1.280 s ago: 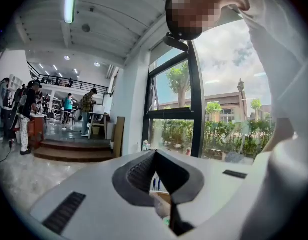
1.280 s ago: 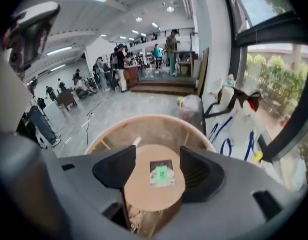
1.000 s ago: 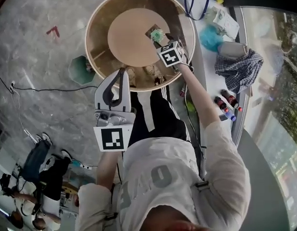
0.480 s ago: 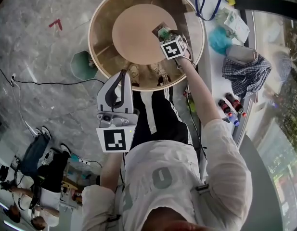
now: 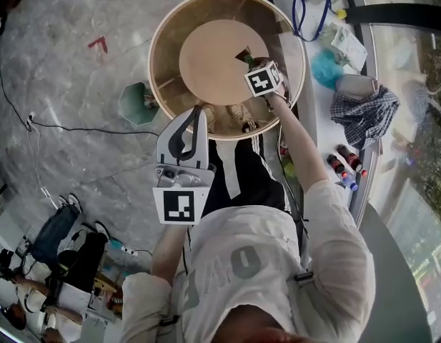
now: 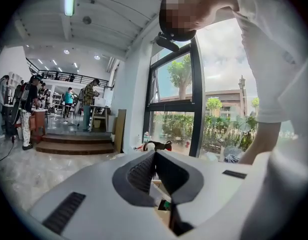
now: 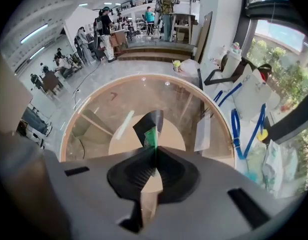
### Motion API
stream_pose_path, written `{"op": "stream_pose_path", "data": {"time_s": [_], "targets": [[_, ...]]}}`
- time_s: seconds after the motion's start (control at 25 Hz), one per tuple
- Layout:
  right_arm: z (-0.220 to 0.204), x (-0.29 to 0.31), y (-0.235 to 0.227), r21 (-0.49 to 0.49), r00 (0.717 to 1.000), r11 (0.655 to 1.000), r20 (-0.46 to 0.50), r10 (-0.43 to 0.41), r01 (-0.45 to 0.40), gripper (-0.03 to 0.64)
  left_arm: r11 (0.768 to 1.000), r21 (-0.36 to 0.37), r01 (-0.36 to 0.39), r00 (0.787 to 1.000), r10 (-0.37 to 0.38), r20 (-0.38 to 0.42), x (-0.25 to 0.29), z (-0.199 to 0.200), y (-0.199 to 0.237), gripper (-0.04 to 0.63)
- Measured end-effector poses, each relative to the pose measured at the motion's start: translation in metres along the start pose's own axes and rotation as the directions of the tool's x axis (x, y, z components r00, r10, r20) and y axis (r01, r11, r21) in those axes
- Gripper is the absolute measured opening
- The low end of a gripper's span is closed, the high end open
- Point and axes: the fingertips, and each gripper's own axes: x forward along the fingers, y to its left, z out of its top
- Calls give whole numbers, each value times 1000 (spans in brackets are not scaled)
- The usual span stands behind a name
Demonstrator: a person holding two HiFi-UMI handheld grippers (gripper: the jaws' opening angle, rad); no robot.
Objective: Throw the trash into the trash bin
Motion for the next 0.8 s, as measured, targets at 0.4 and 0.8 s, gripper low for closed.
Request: {"op": "stream_pose_path", "data": {"time_s": [0.4,0.8], "targets": [[140,-217,15,27,905,1000,425,-1,-11,18,997,32,-64,975,55,217,-33,115,5,11],[197,-441,60,-37,668,976,723,174,-215,18,987,108,-123,909,68,412,-54,205,-9,11]]}}
